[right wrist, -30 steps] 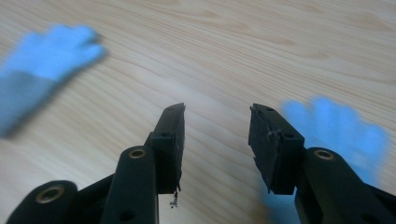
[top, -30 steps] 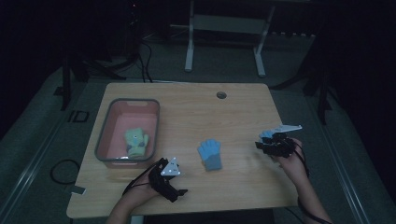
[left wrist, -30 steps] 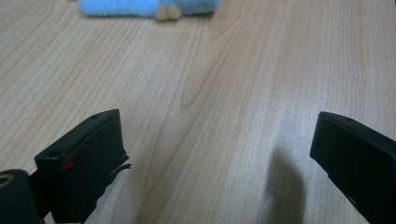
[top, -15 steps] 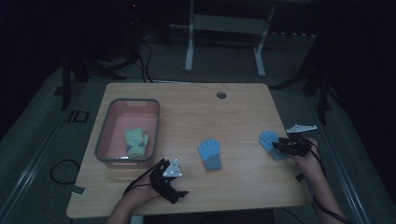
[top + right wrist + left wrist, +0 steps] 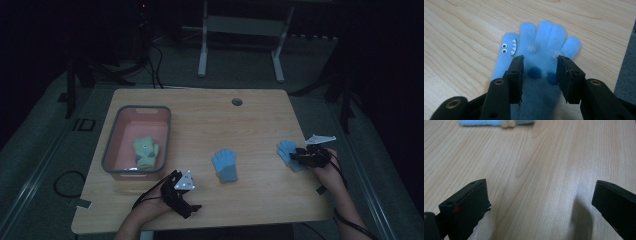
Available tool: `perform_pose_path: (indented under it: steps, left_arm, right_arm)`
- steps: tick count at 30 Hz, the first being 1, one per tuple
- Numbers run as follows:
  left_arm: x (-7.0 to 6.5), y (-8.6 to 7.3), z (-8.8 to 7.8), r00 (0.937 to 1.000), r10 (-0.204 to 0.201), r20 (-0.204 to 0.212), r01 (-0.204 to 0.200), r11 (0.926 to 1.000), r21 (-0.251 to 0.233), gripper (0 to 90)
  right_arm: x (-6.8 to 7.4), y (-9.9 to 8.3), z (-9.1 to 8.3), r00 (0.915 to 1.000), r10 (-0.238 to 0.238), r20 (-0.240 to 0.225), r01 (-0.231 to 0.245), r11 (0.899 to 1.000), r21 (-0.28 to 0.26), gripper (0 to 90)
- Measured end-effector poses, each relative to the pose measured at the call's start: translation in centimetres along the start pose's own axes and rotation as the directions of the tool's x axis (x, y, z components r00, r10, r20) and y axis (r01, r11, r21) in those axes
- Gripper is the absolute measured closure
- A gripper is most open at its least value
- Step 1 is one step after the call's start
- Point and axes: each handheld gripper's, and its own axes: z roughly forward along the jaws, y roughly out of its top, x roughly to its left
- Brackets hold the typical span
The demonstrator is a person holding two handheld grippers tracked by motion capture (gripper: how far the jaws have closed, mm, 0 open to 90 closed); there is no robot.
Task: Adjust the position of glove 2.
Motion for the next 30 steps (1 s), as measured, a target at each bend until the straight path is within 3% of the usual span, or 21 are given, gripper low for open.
perform_pose_path:
  steps: [2,4,6,7,12,15,23,30]
  left_arm:
    - [0.0,0.0,0.0,1.0,-0.001,0.001,0.001,1.0,0.003,1.2]
    - [0.0,0.0,0.0,1.0,-0.001,0.0,0.001,1.0,0.002,1.2]
    - [0.0,0.0,0.0,1.0,-0.001,0.0,0.001,1.0,0.002,1.2]
    - [0.0,0.0,0.0,1.0,0.006,0.002,-0.006,1.0,0.001,1.2]
    - [0.0,0.0,0.0,1.0,0.004,0.001,-0.004,1.0,-0.004,1.2]
    - [0.0,0.1,-0.1,1.0,0.004,-0.003,-0.004,0.9998,-0.018,1.3]
    - [-0.1,0.1,-0.1,1.0,0.007,0.003,-0.007,0.9999,-0.01,1.3]
    - [0.0,0.2,-0.1,1.0,0.01,0.001,-0.01,0.9998,-0.017,1.3]
  right_arm:
    - [0.0,-0.1,0.2,0.9999,-0.01,-0.002,0.01,1.0,0.0,59.5]
    - [-0.1,-0.1,0.3,0.9999,0.013,-0.009,-0.013,1.0,0.002,67.4]
    - [-0.1,0.0,0.3,0.9995,0.03,-0.01,-0.03,1.0,0.007,67.4]
    - [0.0,0.3,0.3,0.9966,0.082,-0.008,-0.082,0.996,0.031,79.8]
    - [0.8,1.1,0.3,0.9886,0.141,0.053,-0.144,0.987,0.069,83.7]
    - [1.6,1.6,-0.2,0.982,0.178,0.063,-0.182,0.982,0.058,84.7]
    - [6.5,4.1,-3.1,0.9696,0.24,0.048,-0.239,0.971,-0.021,84.7]
    - [11.0,4.8,-3.2,0.9579,0.287,0.014,-0.286,0.958,-0.03,84.6]
